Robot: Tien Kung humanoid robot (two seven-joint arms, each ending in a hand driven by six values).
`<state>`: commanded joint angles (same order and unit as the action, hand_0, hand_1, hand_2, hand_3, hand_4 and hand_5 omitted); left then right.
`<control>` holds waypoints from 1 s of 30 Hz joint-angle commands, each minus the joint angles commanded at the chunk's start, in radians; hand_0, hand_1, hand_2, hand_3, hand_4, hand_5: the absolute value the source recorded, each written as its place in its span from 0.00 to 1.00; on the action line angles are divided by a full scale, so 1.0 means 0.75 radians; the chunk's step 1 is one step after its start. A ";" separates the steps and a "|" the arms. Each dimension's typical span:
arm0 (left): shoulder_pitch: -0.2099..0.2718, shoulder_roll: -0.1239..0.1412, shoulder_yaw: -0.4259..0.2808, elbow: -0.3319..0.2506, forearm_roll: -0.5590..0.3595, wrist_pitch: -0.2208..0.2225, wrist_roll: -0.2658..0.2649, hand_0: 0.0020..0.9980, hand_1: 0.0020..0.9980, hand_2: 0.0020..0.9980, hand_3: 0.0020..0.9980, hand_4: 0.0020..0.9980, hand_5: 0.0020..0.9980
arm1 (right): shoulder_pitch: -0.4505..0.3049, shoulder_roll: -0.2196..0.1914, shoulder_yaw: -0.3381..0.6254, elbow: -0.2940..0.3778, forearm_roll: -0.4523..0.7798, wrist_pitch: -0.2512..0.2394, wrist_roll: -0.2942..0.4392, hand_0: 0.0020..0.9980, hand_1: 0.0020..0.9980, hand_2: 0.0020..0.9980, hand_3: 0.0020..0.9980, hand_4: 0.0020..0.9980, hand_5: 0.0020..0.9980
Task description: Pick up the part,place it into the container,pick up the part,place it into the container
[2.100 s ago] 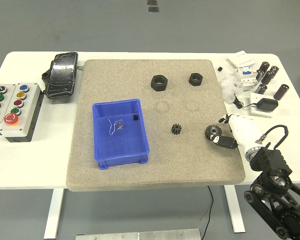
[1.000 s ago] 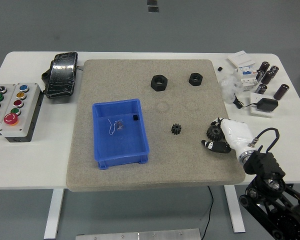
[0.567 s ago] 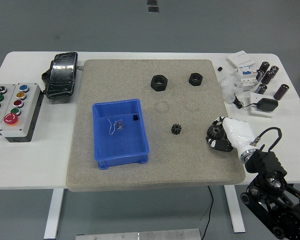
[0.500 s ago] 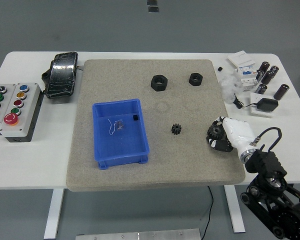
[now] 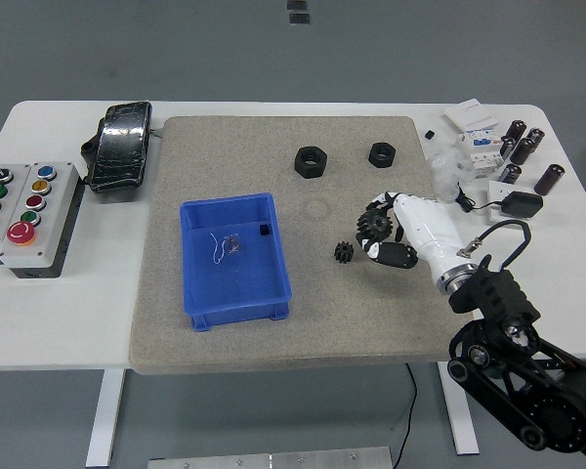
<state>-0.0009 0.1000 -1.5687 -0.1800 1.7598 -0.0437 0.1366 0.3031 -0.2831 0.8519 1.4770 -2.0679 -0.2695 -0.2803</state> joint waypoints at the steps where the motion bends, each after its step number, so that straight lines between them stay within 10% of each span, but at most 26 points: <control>1: 0.000 0.000 -0.020 0.000 0.018 -0.001 0.006 0.65 0.67 0.64 0.67 0.71 0.28 | 0.030 0.015 -0.032 0.002 0.032 -0.005 0.017 0.20 0.27 0.40 0.50 0.34 0.00; 13: -0.008 0.002 -0.122 0.000 0.119 -0.011 0.053 0.66 0.66 0.64 0.67 0.71 0.28 | 0.358 0.182 -0.405 -0.062 0.288 0.105 0.111 0.38 0.34 0.48 0.53 0.44 0.00; 14: -0.008 0.002 -0.130 0.000 0.125 -0.011 0.056 0.66 0.66 0.64 0.67 0.71 0.28 | 0.374 0.187 -0.427 -0.072 0.282 0.119 0.112 0.57 0.64 0.64 0.65 0.55 0.00; 15: -0.007 0.002 -0.139 0.000 0.132 -0.012 0.059 0.66 0.66 0.64 0.67 0.71 0.28 | 0.389 0.193 -0.449 -0.084 0.267 0.137 0.109 0.57 0.64 0.64 0.65 0.55 0.00; 19: -0.007 0.002 -0.169 0.000 0.157 -0.012 0.069 0.66 0.66 0.64 0.67 0.71 0.28 | 0.422 0.207 -0.490 -0.125 0.182 0.189 0.090 0.57 0.64 0.64 0.65 0.55 0.00; 20: -0.007 0.003 -0.174 0.000 0.161 -0.012 0.071 0.66 0.66 0.64 0.67 0.71 0.28 | 0.425 0.210 -0.495 -0.132 0.162 0.196 0.085 0.67 0.76 0.75 0.71 0.50 0.25; 30: -0.005 0.002 -0.177 0.000 0.167 -0.012 0.076 0.66 0.66 0.64 0.67 0.71 0.28 | 0.419 0.219 -0.493 -0.141 0.079 0.185 0.069 0.67 0.80 0.78 0.72 0.60 0.25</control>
<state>-0.0043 0.1014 -1.7017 -0.1800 1.8848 -0.0530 0.1933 0.6171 -0.1187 0.4822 1.3716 -2.0083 -0.1309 -0.2285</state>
